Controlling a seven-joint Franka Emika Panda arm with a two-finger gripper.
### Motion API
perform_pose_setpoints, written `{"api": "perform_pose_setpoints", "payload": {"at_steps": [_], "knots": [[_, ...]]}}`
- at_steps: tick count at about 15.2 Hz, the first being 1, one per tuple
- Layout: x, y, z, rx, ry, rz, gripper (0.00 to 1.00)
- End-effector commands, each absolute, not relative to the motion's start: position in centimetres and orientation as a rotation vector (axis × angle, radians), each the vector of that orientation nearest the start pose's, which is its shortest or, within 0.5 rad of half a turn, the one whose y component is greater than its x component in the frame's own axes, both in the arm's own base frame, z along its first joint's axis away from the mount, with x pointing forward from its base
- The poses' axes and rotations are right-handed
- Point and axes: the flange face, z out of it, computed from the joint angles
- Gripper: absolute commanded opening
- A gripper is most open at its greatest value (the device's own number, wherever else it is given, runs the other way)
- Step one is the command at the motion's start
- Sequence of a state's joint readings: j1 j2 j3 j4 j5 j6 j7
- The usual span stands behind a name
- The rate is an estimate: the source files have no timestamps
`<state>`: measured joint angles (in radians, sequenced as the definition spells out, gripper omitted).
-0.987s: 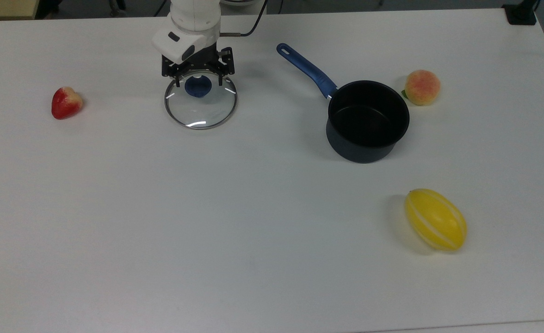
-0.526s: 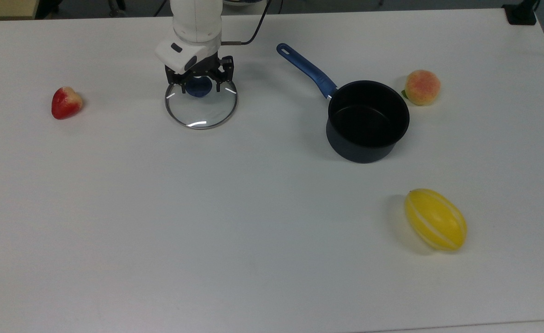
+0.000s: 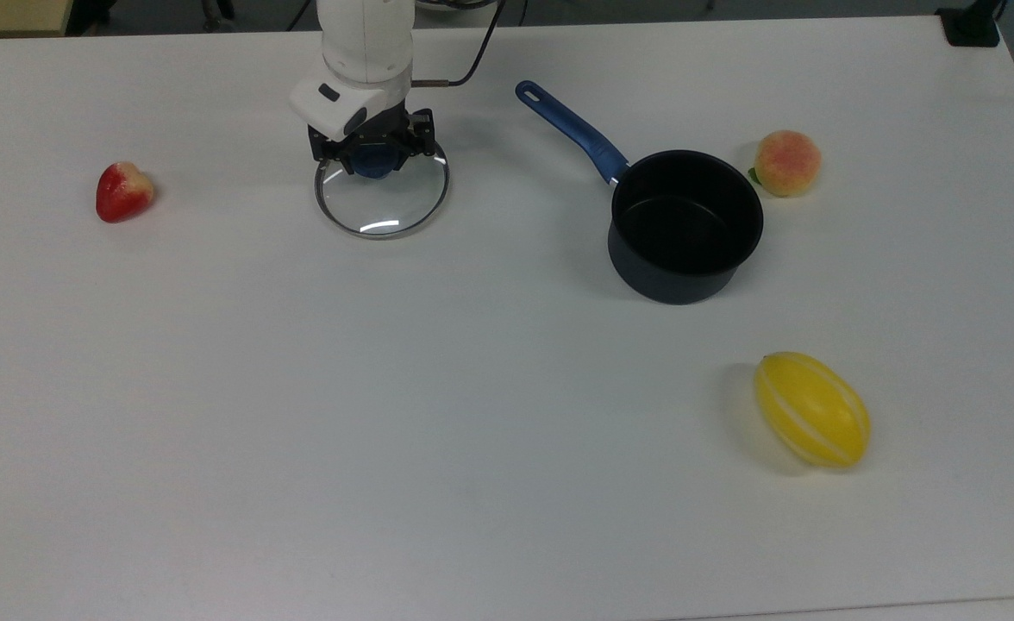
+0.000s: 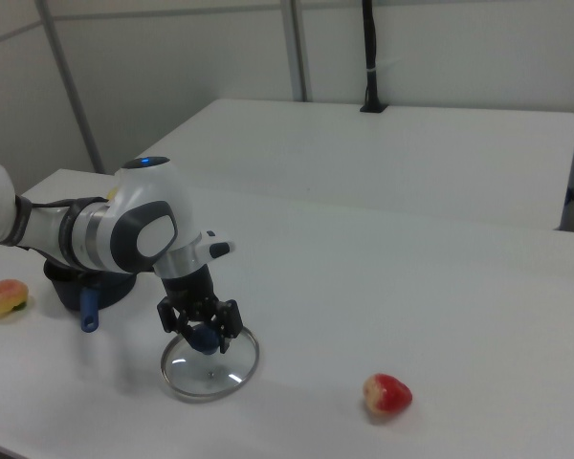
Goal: Close lid
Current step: 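Lower the gripper and close it on the blue knob of the lid, then lift the glass lid and carry it over the black saucepan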
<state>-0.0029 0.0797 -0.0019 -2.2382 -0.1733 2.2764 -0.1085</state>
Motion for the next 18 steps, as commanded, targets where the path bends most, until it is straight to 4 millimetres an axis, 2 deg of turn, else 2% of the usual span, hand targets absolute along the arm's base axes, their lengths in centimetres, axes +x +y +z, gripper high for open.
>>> {"api": "perform_pose_setpoints", "payload": {"at_steps": [1, 9, 10, 13, 15, 18], "knots": [[53.2, -0.4, 37.2, -3.254, -0.348, 0.102, 0.13], [56.1, 5.6, 46.3, -3.157, -0.326, 0.055, 0.13], [56.4, 6.6, 47.6, -3.136, -0.320, 0.043, 0.13], [56.7, 11.5, 51.2, -3.127, -0.245, 0.021, 0.13], [56.6, 15.5, 51.7, -3.119, -0.250, 0.034, 0.13], [56.4, 20.0, 51.6, -3.117, -0.287, 0.036, 0.14]]}}
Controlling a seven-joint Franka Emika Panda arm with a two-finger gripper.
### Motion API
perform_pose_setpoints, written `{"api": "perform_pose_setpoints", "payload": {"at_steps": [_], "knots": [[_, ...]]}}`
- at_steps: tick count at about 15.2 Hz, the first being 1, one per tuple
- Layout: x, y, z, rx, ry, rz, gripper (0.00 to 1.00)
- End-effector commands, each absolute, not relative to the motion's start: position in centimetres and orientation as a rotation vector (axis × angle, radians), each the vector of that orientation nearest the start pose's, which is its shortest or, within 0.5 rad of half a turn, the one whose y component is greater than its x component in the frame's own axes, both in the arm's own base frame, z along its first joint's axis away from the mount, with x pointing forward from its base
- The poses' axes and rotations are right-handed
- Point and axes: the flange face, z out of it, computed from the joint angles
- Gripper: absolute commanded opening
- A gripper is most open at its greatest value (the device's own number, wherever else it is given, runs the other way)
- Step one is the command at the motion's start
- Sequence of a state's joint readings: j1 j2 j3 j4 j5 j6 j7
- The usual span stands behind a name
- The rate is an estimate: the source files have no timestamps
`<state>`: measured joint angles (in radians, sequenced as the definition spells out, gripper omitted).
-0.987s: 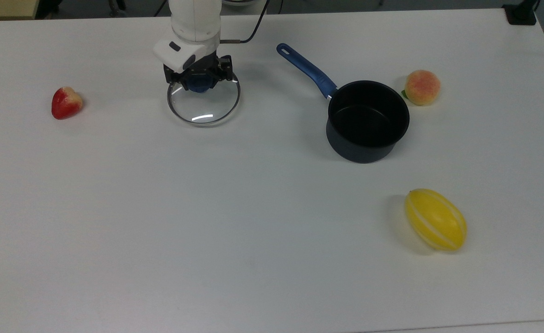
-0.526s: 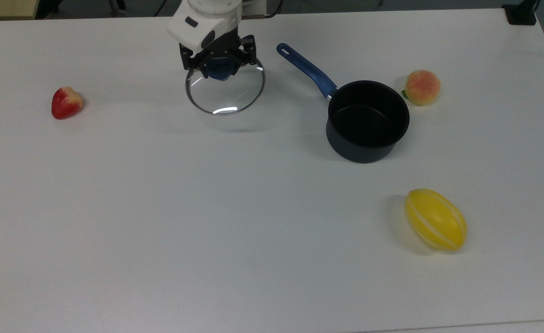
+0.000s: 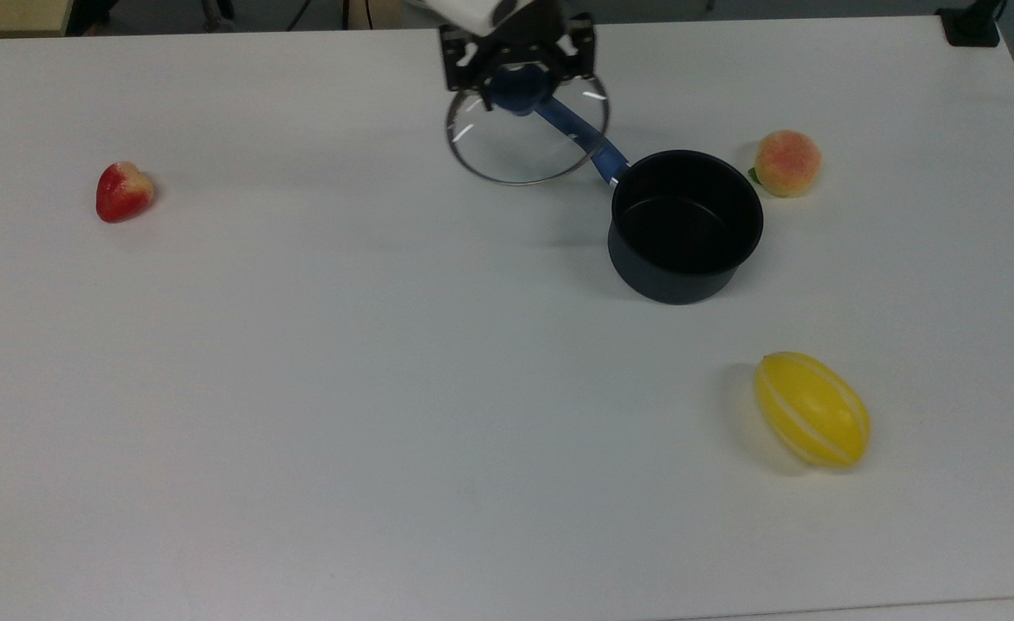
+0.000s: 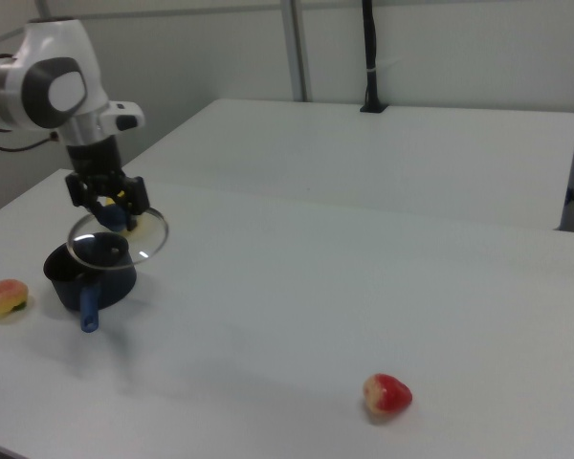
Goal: Close lid
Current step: 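Lift the glass lid and carry it over the black saucepan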
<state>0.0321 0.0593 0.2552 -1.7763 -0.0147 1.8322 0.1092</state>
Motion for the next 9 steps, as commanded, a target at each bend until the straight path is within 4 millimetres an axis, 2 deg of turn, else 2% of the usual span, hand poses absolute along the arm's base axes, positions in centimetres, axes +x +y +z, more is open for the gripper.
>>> {"api": "perform_pose_setpoints", "payload": {"at_steps": [1, 4, 7, 8, 9], "knots": [[56.5, 21.5, 52.0, -3.108, -0.294, 0.024, 0.14], [57.1, 24.5, 50.1, -3.104, -0.339, 0.042, 0.16], [57.1, 27.6, 48.0, -3.143, -0.485, 0.043, 0.16], [57.2, 28.1, 47.6, -3.155, -0.526, 0.022, 0.16], [57.3, 29.5, 47.1, -3.145, -0.580, -0.039, 0.16]]}}
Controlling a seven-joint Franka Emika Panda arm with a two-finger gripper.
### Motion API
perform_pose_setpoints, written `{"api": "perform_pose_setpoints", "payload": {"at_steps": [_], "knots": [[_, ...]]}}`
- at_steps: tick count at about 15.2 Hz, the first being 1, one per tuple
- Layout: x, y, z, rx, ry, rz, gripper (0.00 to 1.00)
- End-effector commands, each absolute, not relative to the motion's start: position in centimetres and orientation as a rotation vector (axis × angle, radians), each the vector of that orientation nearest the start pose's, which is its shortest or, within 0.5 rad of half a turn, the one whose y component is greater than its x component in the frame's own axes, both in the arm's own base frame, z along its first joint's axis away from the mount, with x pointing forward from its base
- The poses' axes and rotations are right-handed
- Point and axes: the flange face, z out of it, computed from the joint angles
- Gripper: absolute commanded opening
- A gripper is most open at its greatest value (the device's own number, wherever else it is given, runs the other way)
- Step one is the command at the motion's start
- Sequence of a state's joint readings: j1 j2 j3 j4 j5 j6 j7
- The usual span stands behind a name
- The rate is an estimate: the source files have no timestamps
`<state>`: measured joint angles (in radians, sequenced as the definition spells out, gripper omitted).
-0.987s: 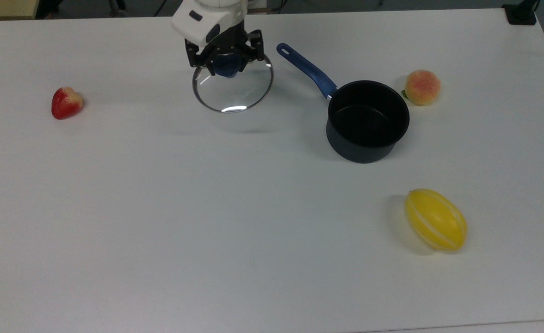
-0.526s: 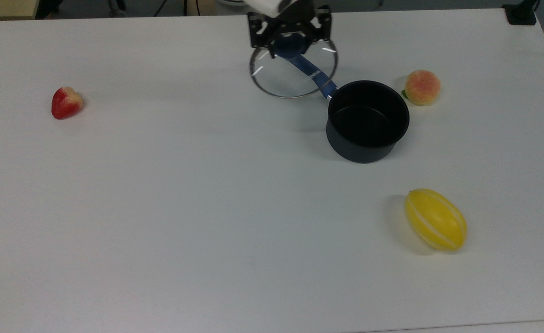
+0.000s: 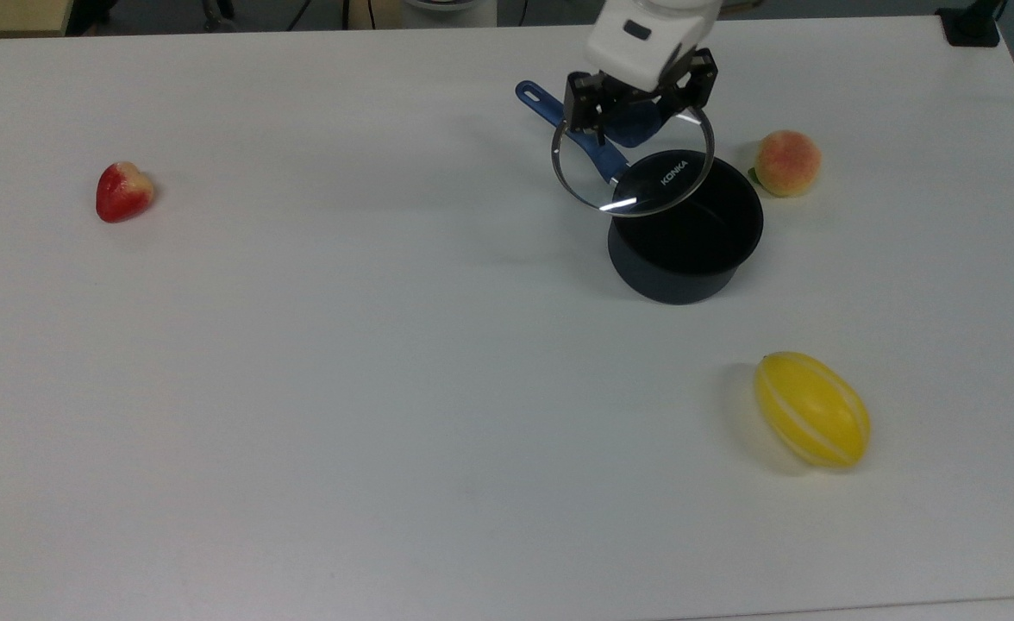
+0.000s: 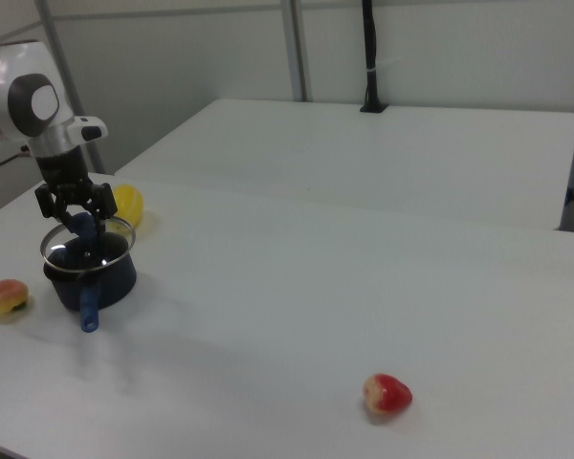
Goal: Close lid
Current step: 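Lift the glass lid and carry it over the black saucepan, then lower the lid onto the saucepan rim and align it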
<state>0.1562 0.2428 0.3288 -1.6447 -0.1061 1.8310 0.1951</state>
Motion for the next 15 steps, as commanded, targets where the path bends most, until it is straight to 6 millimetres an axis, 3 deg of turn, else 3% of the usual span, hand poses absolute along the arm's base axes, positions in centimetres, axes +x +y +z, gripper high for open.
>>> {"api": "perform_pose_setpoints", "payload": {"at_steps": [1, 6, 10, 15], "knots": [[57.0, 30.5, 47.0, -3.147, -0.621, -0.069, 0.16], [56.0, 33.8, 46.4, -3.152, -0.790, -0.153, 0.16], [55.8, 34.9, 45.4, -3.150, -0.846, -0.178, 0.16], [56.2, 35.8, 42.6, -3.169, -0.929, -0.176, 0.16]]}}
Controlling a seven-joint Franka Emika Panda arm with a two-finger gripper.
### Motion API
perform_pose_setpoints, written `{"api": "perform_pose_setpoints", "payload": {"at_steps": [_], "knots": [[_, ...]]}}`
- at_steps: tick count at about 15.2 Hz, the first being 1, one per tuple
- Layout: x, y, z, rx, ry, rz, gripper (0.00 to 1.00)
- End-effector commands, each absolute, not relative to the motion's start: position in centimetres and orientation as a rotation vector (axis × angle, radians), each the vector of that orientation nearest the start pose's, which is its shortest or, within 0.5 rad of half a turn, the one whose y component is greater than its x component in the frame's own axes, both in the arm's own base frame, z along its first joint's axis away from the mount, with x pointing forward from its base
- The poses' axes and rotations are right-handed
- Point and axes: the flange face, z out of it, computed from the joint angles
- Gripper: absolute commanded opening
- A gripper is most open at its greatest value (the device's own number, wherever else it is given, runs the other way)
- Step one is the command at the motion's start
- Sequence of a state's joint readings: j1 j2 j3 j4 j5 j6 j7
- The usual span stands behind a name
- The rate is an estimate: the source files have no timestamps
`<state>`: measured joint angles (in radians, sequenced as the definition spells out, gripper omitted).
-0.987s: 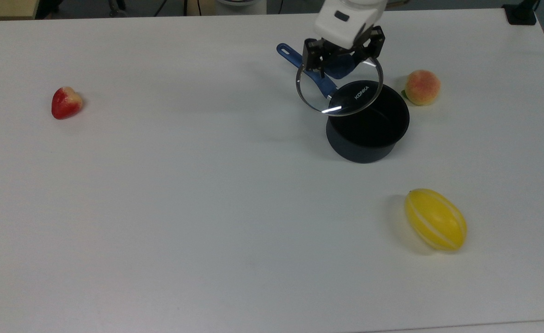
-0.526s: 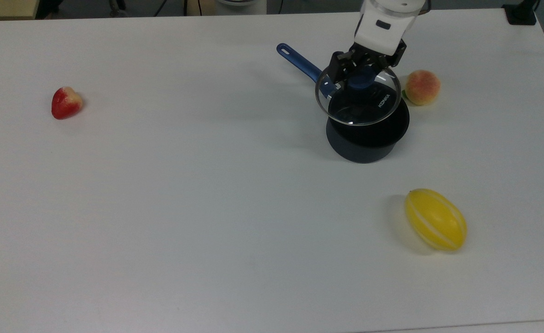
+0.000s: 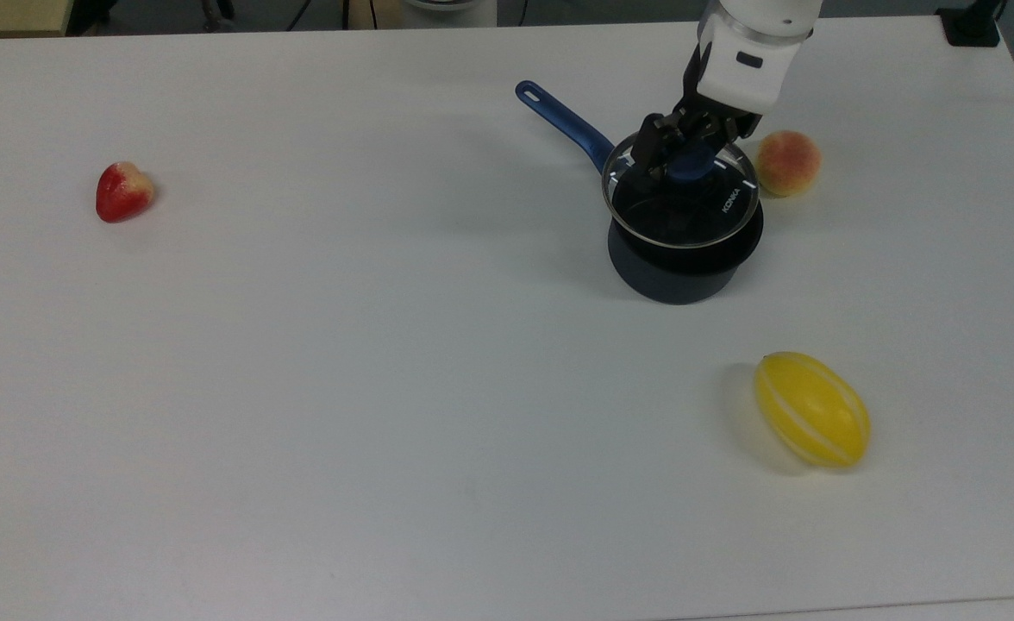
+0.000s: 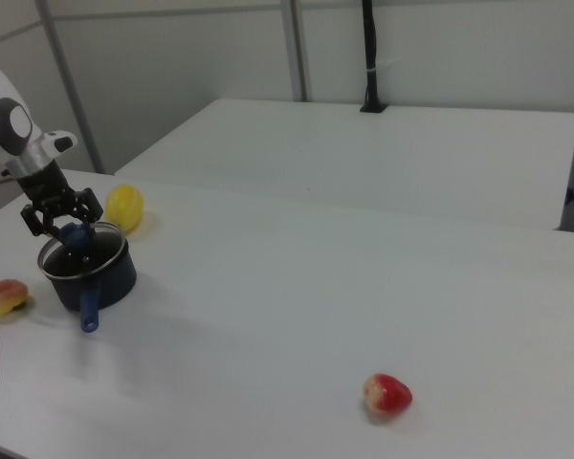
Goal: Close lid
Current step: 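Lower the lid onto the saucepan rim and align it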
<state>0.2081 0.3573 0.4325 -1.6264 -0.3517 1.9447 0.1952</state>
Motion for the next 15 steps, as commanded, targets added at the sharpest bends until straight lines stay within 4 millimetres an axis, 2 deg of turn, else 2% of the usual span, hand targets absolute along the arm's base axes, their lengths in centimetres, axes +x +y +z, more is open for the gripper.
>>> {"api": "perform_pose_setpoints", "payload": {"at_steps": [1, 7, 13, 15], "knots": [[56.2, 36.0, 42.5, -3.164, -0.934, -0.193, 0.16], [56.6, 36.2, 41.4, -3.161, -0.965, -0.212, 0.16], [56.2, 36.8, 41.1, -3.150, -0.981, -0.216, 0.16], [56.2, 36.8, 41.1, -3.150, -0.981, -0.215, 0.18]]}}
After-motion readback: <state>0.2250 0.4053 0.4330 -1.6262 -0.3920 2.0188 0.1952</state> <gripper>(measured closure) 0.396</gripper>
